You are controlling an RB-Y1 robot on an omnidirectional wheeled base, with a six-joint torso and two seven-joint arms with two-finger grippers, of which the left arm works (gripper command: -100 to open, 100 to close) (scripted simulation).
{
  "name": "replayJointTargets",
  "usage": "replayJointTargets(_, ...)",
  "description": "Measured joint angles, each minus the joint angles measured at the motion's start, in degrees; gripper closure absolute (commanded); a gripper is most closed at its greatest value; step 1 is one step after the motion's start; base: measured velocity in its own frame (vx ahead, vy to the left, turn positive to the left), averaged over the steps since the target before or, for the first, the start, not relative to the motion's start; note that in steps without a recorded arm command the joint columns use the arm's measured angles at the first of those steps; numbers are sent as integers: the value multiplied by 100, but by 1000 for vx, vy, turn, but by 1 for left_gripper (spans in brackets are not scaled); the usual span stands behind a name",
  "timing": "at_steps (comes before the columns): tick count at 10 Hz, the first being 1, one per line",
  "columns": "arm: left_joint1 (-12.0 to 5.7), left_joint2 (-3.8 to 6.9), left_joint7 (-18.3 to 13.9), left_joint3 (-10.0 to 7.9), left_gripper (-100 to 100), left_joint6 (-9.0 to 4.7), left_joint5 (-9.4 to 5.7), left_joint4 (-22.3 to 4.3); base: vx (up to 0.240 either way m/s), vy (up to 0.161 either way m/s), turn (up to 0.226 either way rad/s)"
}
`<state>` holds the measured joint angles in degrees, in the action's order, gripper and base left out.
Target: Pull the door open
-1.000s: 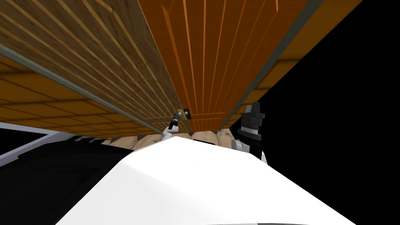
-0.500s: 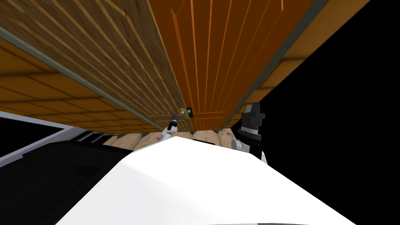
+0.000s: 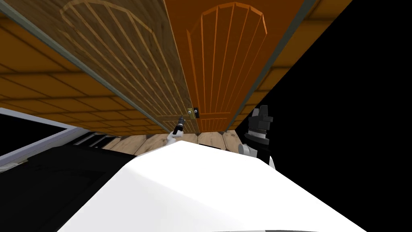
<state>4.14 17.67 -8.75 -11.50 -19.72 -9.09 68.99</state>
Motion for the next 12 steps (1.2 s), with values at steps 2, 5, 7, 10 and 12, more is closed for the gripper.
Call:
replayJointTargets(2,-55,8,-41,74,-100,-40,1,-49,-58,0,103)
replayJointTargets(5,97,137,-19,-173,-100,74,-38,-87,12,127,109)
replayJointTargets(7,153,193,-4,-304,-100,-1,-52,-251,145,83,51)
replayJointTargets(10,70,155,40,-331,-100,20,-43,-260,189,-13,-100)
replayJointTargets(12,-5,81,44,-236,-100,8,-25,-186,207,-127,-159)
